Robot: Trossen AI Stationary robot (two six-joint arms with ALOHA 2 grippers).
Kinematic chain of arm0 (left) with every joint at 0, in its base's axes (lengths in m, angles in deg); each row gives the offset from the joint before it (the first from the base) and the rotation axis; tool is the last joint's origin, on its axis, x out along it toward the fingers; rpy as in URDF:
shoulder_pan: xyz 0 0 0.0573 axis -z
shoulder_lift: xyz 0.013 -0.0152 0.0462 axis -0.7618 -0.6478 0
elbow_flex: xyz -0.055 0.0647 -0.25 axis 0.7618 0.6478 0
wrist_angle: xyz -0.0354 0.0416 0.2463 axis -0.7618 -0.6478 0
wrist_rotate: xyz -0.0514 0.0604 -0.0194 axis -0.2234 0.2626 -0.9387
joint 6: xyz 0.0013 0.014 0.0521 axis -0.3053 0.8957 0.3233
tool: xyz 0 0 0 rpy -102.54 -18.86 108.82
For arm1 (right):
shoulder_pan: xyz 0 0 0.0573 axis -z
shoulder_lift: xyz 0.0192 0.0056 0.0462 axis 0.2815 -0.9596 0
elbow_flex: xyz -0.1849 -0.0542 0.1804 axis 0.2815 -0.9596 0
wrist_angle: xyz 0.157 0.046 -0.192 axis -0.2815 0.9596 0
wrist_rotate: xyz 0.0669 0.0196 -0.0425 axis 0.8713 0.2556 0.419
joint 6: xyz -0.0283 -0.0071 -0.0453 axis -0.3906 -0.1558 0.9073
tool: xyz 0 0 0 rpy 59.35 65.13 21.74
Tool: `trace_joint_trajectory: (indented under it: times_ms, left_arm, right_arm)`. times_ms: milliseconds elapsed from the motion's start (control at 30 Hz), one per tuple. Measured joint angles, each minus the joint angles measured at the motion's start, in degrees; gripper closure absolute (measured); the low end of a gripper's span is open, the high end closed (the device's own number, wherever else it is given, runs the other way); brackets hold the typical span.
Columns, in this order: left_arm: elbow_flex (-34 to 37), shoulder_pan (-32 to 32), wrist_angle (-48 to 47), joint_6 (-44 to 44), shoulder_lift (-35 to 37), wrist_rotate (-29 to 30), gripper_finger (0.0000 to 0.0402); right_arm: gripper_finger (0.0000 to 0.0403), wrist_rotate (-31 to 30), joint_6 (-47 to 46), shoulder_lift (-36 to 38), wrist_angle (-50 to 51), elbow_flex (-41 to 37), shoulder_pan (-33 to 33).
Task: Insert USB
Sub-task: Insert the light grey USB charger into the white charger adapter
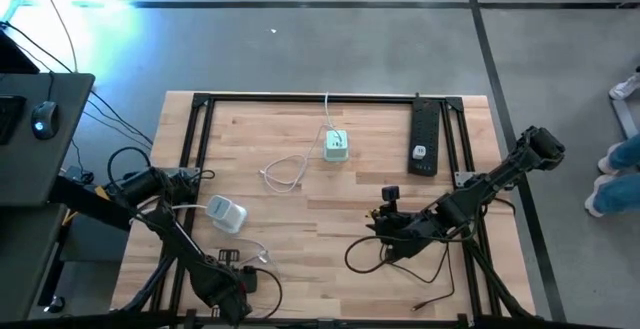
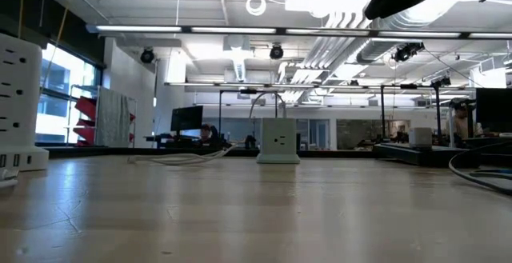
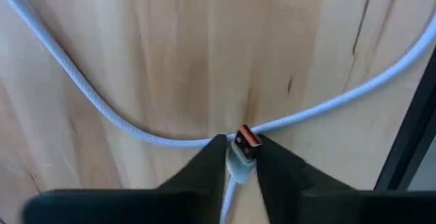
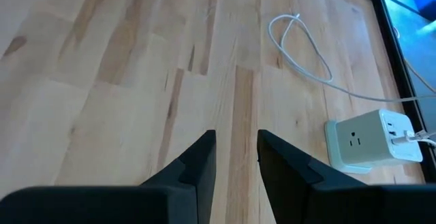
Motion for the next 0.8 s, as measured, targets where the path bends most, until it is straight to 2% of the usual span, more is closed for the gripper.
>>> trace_joint_trajectory:
  times_ms: [67,200,333,433,567,700,800]
  left_arm:
    - [-0.15,-0.82,-0.84,-0.35,0.53,1.88,0.039]
    - [-1.49,-3.39,-1.68,0.29,2.2,11.94,0.0396]
    - [-2.23,-6.59,0.88,2.71,3.61,23.75,0.0399]
    - [-2.27,-9.46,6.85,6.34,4.15,33.09,0.0399]
    - [-2.27,-13.47,16.18,14.16,4.18,42.27,0.04]
    - [-2.27,-18.06,29.34,25.22,4.18,47.35,0.0401]
    - [-2.27,-21.33,39.58,33.44,4.65,49.31,0.0401]
  right_arm:
    - [0.0311,-0.17,-0.73,0.0,0.02,0.0,0.11]
    - [0.0311,-1.11,-0.91,0.0,0.09,0.0,0.11]
    - [0.0311,-11.81,-3.65,-0.02,0.46,0.0,-0.36]
    - [0.0311,-17.11,-7.38,-0.02,3.87,-0.01,-1.04]
    - [0.0311,-17.6,-16.44,-0.02,10.55,-0.03,-2.8]
    - [0.0311,-20.03,-22.96,1.09,11.61,-4.91,-7.08]
    - [0.0311,-26.48,-30.98,4.09,7.91,-11.7,-10.54]
